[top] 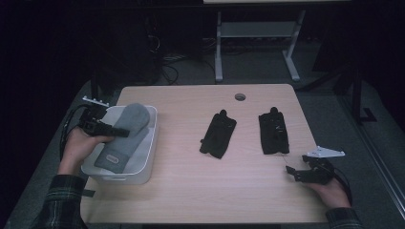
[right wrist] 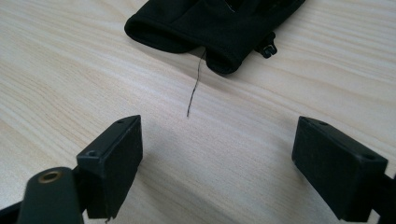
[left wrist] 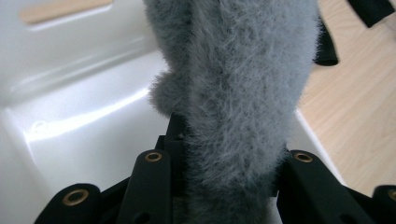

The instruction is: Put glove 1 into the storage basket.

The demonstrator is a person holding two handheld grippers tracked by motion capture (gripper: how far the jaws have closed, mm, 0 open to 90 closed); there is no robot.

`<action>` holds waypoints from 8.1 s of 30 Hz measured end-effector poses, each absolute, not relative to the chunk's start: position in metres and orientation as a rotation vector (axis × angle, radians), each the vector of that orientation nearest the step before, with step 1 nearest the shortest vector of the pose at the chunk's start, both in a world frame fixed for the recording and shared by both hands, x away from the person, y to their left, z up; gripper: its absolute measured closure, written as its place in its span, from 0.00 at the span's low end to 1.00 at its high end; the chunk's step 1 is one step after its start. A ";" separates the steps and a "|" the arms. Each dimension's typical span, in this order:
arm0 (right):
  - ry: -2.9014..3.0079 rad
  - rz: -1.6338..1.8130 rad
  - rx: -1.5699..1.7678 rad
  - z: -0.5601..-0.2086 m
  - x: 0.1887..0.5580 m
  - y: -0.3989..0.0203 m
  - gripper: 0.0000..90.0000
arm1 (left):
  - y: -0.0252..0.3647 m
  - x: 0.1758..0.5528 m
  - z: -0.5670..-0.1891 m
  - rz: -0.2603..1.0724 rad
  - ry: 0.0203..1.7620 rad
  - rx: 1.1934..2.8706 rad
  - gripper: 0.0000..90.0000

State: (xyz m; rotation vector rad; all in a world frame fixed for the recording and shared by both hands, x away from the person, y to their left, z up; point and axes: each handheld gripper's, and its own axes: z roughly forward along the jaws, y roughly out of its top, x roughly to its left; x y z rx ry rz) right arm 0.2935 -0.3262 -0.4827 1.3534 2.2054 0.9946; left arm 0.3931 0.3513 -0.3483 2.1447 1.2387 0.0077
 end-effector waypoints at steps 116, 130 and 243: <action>2.248 1.009 1.285 -0.463 0.301 -0.316 0.50 | 0.158 0.311 -0.474 0.236 0.604 2.315 0.14; 2.210 1.050 1.240 -0.432 0.356 -0.303 1.00 | 0.163 0.309 -0.477 0.253 0.591 2.282 0.14; 2.517 1.095 0.971 -0.452 0.281 -0.239 0.52 | 0.104 0.400 -0.445 0.295 0.685 2.274 0.99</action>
